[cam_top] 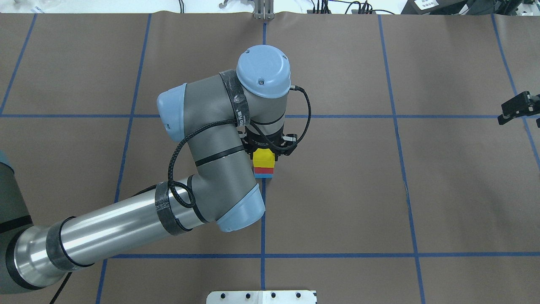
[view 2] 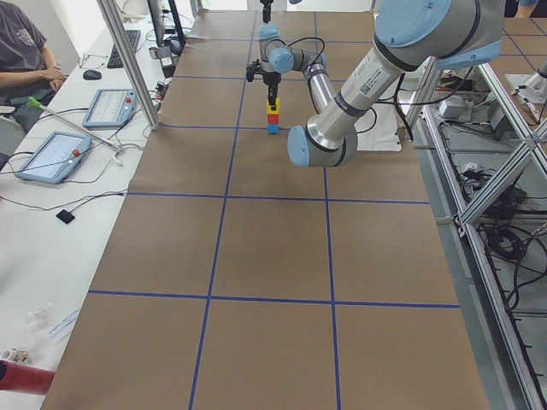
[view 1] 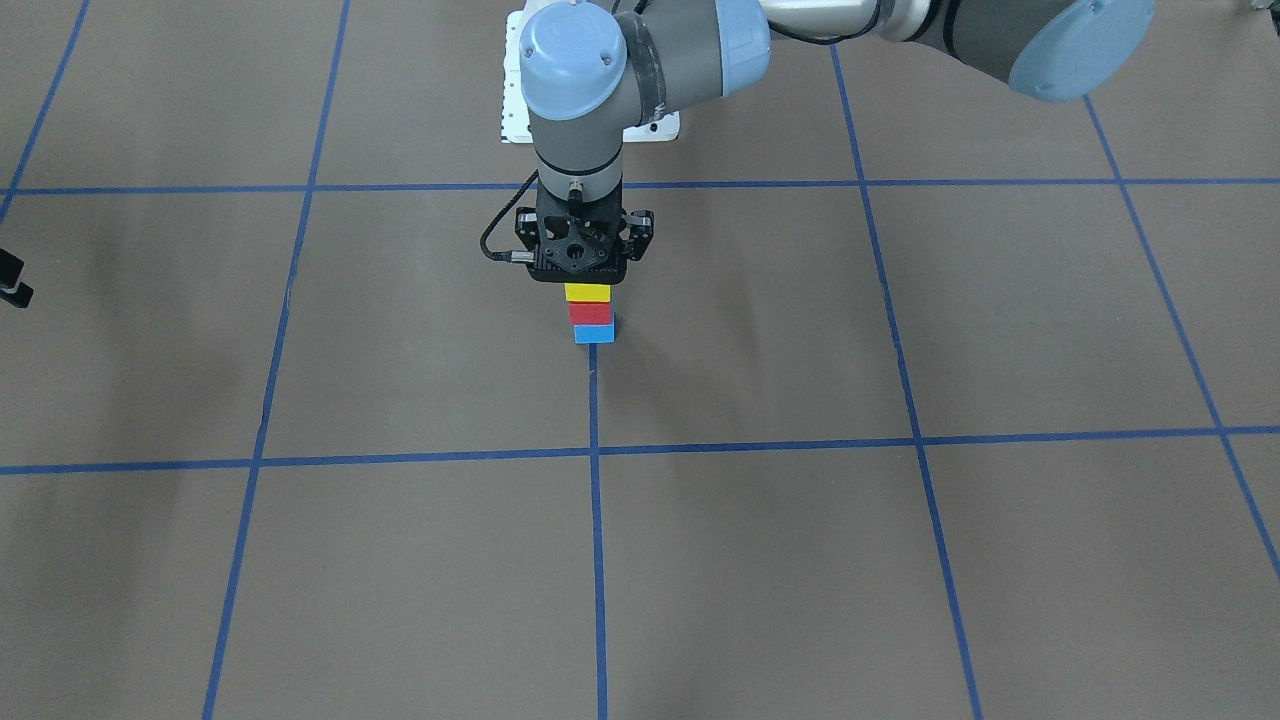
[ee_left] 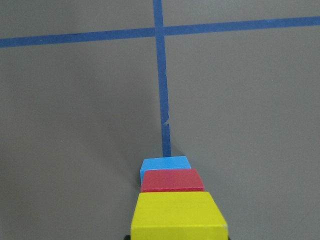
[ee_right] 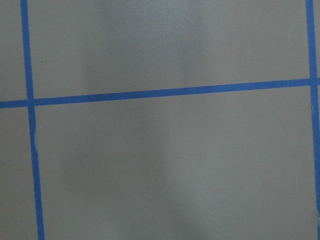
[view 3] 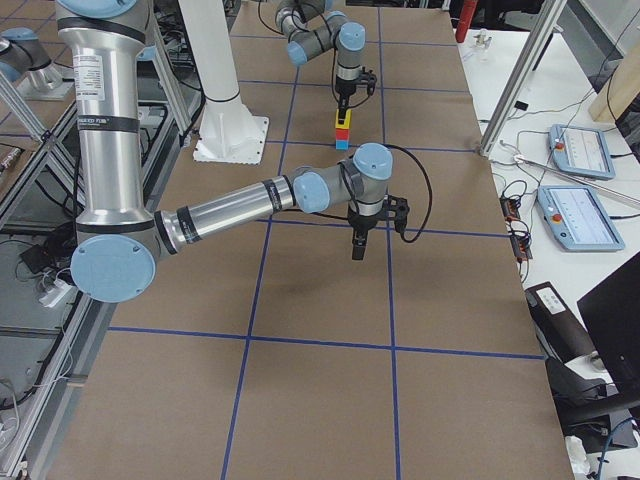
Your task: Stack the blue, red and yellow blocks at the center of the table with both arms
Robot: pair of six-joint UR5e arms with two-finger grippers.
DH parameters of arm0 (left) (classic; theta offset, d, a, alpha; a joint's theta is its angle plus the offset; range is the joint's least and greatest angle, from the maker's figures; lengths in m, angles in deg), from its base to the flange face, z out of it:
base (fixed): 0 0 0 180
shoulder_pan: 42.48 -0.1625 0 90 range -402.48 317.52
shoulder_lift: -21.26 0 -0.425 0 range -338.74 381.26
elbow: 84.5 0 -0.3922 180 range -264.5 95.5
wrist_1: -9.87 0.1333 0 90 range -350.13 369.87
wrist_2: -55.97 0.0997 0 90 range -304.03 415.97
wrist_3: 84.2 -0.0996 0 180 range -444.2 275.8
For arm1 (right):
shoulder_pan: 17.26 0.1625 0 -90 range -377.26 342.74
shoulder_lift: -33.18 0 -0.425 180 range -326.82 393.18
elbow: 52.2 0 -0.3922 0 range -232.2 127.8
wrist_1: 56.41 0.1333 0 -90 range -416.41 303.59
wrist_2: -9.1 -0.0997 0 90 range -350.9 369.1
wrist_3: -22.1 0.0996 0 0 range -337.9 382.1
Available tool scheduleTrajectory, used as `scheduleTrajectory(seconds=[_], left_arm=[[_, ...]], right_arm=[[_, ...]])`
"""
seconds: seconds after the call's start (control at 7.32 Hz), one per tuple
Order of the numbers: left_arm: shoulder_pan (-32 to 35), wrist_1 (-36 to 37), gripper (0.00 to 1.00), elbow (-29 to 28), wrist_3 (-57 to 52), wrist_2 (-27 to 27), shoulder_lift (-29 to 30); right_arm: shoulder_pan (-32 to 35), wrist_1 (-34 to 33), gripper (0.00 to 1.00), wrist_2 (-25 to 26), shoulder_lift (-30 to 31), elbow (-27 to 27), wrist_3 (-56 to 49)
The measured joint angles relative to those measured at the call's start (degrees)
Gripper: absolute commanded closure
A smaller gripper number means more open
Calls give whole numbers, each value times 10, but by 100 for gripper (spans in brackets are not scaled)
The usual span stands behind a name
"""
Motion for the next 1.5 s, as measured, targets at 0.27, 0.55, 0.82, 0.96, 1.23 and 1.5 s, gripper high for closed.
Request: scheduleTrajectory(seconds=[0.27, 0.55, 0.82, 0.96, 1.23, 1.5], left_arm=[[0, -5, 20, 0, 0, 1, 0], [-1, -7, 0, 0, 1, 3, -1], [-2, -7, 0, 3, 3, 4, -2], [-1, -4, 0, 12, 4, 4, -2], [18, 43, 0, 90, -8, 1, -24], [68, 80, 0, 267, -84, -5, -180]], right_arm=[[0, 0, 0, 0, -1, 0, 0], [1, 0, 0, 0, -1, 0, 0], [1, 0, 0, -1, -2, 1, 0], [3, 0, 0, -1, -3, 1, -1], [11, 0, 0, -2, -2, 1, -6], [28, -1, 0, -4, 0, -3, -29]])
